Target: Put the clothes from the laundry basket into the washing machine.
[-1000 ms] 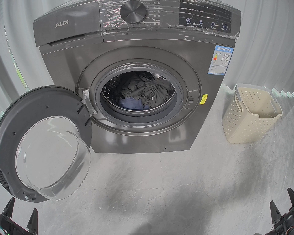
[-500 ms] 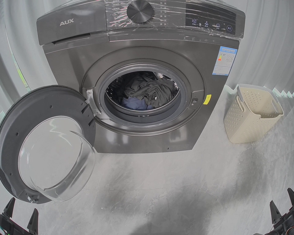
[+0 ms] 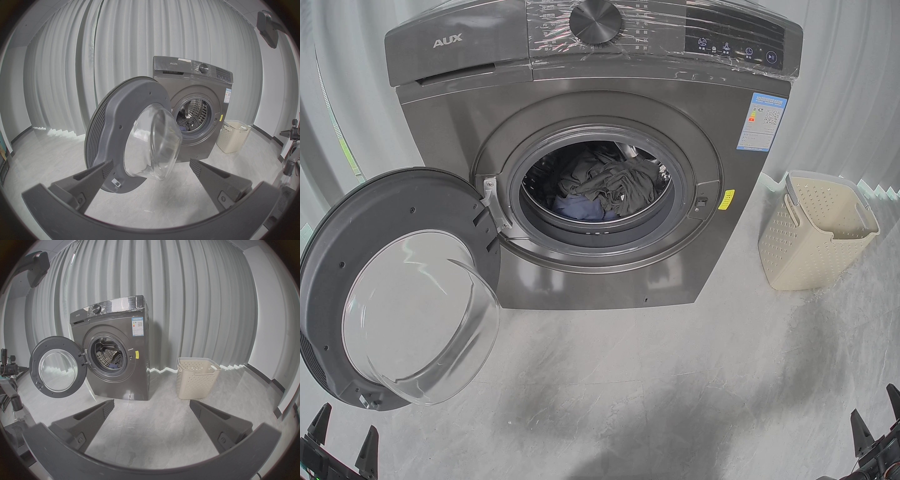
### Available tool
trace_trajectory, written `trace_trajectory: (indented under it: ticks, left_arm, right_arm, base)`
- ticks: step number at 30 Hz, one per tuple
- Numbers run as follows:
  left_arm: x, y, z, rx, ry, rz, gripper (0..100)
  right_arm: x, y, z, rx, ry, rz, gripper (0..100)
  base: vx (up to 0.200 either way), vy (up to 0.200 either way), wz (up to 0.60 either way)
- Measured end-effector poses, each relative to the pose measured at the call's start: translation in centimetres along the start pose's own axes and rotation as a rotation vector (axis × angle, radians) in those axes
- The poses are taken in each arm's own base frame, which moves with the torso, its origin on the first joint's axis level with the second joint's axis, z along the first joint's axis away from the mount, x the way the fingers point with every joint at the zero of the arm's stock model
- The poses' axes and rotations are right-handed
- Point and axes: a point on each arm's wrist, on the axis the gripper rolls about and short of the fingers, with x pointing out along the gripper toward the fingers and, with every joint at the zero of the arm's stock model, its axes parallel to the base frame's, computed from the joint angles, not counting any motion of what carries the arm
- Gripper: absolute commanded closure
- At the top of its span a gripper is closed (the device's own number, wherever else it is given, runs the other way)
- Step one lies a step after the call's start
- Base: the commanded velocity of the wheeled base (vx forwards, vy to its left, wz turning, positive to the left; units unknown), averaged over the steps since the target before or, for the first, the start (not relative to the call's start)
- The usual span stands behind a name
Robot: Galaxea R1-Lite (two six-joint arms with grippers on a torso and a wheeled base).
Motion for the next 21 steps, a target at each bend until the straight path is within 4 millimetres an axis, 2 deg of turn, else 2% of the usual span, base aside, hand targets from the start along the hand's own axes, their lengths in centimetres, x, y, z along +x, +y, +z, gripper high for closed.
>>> trace_trajectory:
  ticks: [3,20,21]
  left_arm:
    - [0.00,0.00,0.00,0.000,0.000,0.000,0]
    - [0.01,0.00,0.02,-0.001,0.000,0.000,0]
    - [0.01,0.00,0.01,0.000,0.000,0.000,0]
  right_arm:
    - [0.00,0.00,0.00,0.000,0.000,0.000,0]
    - [0.00,0.00,0.00,0.000,0.000,0.001,0]
    - [0.00,0.00,0.00,0.000,0.000,0.002,0]
  base:
    - [0.000,0.000,0.60]
    - [0.000,0.000,0.00]
    - [0.000,0.200,0.00]
